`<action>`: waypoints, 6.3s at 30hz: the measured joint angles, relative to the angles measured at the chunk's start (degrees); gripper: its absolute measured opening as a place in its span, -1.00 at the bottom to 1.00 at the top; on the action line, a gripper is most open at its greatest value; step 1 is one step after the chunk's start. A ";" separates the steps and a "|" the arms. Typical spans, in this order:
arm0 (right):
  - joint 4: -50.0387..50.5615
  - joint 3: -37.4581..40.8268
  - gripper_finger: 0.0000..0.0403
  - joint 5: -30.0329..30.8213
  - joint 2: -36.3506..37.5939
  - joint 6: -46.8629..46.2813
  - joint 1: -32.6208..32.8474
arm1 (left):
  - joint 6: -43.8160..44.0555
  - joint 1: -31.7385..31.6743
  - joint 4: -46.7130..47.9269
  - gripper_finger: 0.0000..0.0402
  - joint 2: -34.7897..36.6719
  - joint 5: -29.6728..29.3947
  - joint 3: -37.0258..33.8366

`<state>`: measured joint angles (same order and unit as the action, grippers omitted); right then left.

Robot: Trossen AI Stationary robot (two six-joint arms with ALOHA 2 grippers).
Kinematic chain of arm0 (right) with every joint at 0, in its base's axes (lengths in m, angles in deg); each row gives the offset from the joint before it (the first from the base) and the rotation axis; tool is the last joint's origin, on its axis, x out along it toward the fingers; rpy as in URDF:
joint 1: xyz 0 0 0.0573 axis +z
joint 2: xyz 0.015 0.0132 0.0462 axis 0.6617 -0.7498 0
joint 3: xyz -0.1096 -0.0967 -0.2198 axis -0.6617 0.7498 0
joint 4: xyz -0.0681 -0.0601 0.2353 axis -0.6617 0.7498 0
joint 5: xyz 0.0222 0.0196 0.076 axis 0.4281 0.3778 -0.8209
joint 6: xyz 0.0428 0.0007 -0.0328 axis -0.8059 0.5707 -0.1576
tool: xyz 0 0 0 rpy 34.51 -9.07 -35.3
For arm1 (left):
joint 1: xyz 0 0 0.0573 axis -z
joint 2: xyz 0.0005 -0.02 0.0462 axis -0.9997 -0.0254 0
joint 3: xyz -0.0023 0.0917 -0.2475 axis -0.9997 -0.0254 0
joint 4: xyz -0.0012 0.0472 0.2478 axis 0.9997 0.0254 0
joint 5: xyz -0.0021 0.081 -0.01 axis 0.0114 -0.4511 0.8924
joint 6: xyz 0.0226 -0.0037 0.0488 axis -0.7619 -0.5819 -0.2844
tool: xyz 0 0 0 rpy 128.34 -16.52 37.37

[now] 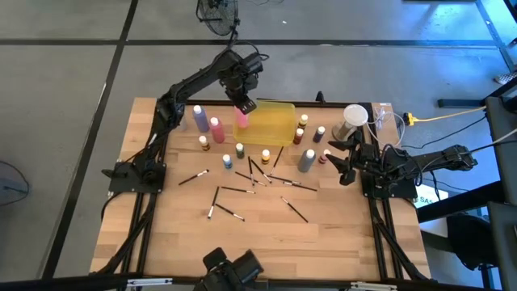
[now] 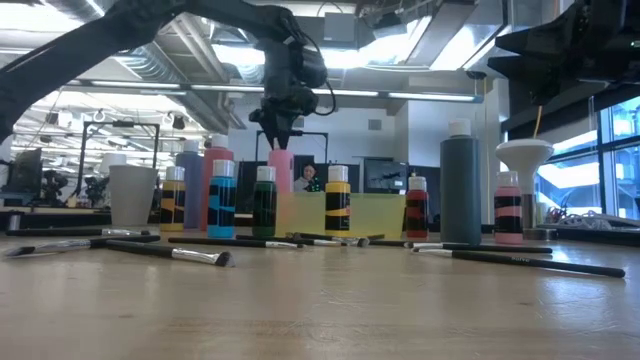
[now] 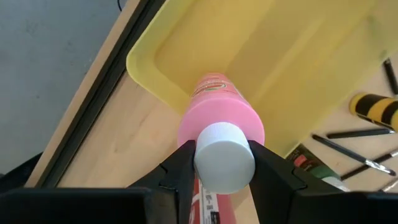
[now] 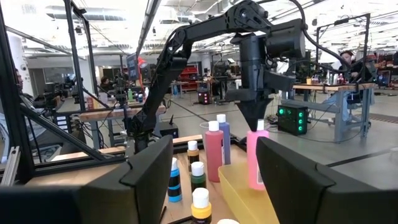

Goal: Pick & Place Paint Supplies
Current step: Put the large pink paint bottle into the yellow bin, then put the silver paintbrush into the white cup

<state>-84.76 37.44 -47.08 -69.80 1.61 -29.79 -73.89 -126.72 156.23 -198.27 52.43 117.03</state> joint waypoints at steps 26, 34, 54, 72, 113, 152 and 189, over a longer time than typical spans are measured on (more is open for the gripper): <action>1.81 0.00 0.16 0.04 0.00 0.00 0.02 | -3.02 0.79 -0.07 -0.20 -0.67 0.02 0.22; 1.90 0.00 0.16 0.04 0.00 0.00 0.00 | -4.33 0.74 -0.09 -0.02 -0.67 -0.50 0.22; 2.17 0.00 0.16 0.05 -0.01 0.00 0.02 | -7.04 0.85 -0.27 0.03 -0.67 -0.56 0.22; 2.38 0.00 0.16 0.05 0.00 0.00 0.00 | -5.31 1.98 -0.09 0.04 6.66 -4.39 0.57; 4.02 0.00 0.16 -2.03 0.00 -2.17 0.02 | 43.76 45.46 -3.18 -0.08 55.50 -12.24 -58.68; 4.79 0.00 0.16 -2.08 -0.02 -2.14 0.02 | 37.53 33.00 -38.95 -0.08 43.92 -6.36 -86.50; 4.95 0.00 0.16 -2.03 -0.02 -2.19 0.02 | 35.11 30.83 -43.16 -0.08 38.33 -4.08 -87.54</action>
<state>-79.80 37.44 -49.11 -69.82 -0.58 -29.77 -38.78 -95.89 113.07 -159.94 48.35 29.49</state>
